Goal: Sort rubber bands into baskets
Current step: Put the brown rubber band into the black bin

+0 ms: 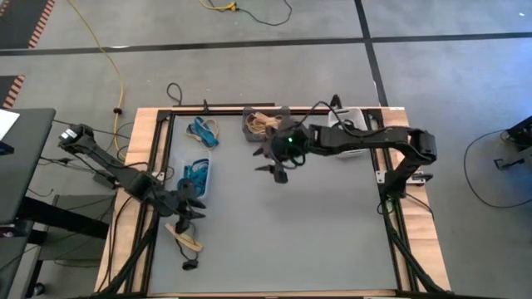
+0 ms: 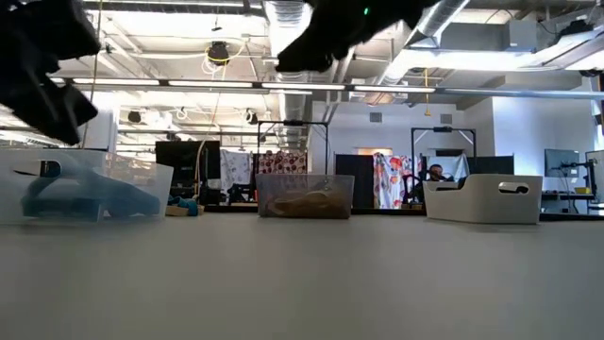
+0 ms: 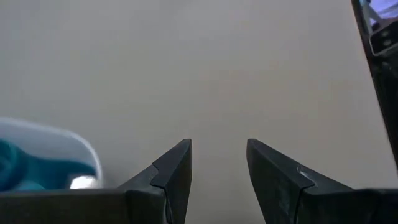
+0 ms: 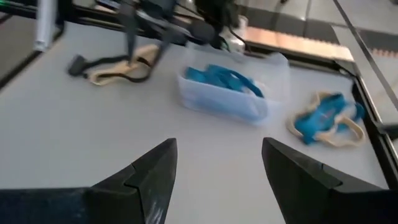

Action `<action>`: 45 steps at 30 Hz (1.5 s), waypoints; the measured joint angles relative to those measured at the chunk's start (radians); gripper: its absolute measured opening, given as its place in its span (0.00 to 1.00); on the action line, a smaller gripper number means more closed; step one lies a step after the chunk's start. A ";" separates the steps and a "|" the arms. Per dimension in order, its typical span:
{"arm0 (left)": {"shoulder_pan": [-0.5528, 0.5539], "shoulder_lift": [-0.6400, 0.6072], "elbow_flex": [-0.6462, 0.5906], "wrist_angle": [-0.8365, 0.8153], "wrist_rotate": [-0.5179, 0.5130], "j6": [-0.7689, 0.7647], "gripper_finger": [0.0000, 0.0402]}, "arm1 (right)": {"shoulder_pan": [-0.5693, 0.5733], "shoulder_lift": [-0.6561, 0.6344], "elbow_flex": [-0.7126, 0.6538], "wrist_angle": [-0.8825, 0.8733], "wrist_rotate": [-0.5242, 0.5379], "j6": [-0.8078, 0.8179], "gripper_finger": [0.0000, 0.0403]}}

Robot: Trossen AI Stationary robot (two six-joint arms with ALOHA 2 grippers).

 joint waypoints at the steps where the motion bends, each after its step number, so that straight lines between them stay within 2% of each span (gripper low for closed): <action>1: -0.015 0.002 0.000 -0.006 0.001 -0.022 0.36 | 0.015 -0.010 0.000 -0.004 0.001 -0.001 0.66; 13: -0.192 0.155 0.004 -0.001 0.081 -0.283 0.36 | 0.117 -0.048 0.000 -0.177 0.006 0.004 0.66; 20: -0.241 0.308 0.066 -0.102 0.089 -0.359 0.33 | 0.157 -0.047 -0.001 -0.223 0.007 0.020 0.66; 27: -0.241 0.424 0.201 -0.224 0.063 -0.301 0.29 | 0.198 -0.047 -0.001 -0.222 0.035 0.020 0.66; 38: -0.240 0.436 0.337 -0.337 -0.057 -0.253 0.28 | 0.218 -0.047 -0.004 -0.239 0.059 0.027 0.66; 42: -0.230 0.436 0.353 -0.337 -0.104 -0.230 0.28 | 0.218 -0.047 -0.081 -0.124 0.090 0.028 0.66; 45: -0.232 0.436 0.363 -0.322 -0.079 -0.215 0.28 | 0.217 -0.045 -0.169 0.041 0.089 0.030 0.66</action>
